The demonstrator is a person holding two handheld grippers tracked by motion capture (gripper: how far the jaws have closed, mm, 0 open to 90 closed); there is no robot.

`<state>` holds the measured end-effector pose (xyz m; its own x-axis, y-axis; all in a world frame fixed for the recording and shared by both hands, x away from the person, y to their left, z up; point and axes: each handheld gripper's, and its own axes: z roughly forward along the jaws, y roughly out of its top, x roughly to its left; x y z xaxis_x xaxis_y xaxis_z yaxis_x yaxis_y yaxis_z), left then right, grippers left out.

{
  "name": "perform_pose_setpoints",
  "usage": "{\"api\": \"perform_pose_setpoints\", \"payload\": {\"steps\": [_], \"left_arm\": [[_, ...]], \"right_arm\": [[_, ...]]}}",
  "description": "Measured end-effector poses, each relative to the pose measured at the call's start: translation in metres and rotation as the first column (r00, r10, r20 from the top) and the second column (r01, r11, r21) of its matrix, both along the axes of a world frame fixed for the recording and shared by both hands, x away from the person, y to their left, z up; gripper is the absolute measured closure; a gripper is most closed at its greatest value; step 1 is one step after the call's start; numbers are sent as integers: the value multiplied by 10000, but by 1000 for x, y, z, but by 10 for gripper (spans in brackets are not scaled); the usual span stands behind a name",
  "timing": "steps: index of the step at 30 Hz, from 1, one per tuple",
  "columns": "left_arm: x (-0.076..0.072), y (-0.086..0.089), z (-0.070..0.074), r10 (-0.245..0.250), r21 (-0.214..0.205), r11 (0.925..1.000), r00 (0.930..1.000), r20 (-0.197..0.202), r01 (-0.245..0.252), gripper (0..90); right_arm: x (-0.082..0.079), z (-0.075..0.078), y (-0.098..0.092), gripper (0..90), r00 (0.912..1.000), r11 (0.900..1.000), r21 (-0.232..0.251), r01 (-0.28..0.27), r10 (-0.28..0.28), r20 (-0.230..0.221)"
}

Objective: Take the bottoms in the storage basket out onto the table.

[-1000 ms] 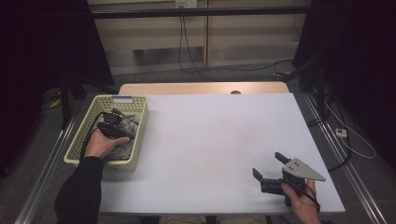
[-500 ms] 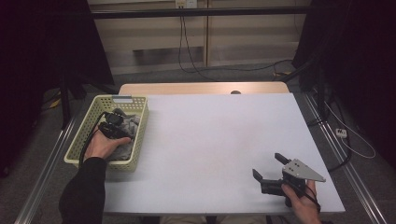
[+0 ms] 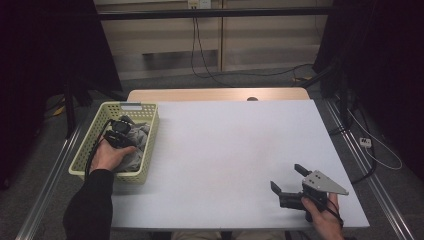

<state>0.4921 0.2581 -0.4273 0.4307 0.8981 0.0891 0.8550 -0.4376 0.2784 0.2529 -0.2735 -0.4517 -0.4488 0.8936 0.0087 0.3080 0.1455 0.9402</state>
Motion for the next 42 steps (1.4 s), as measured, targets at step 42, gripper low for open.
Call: {"api": "perform_pose_setpoints", "payload": {"steps": [42], "left_arm": [[-31,37,55,1749,-3431,9383,9138,3666,-420,569]], "right_arm": [[2,0,0,18,10000,10000,50,73,-73,-27]]}}
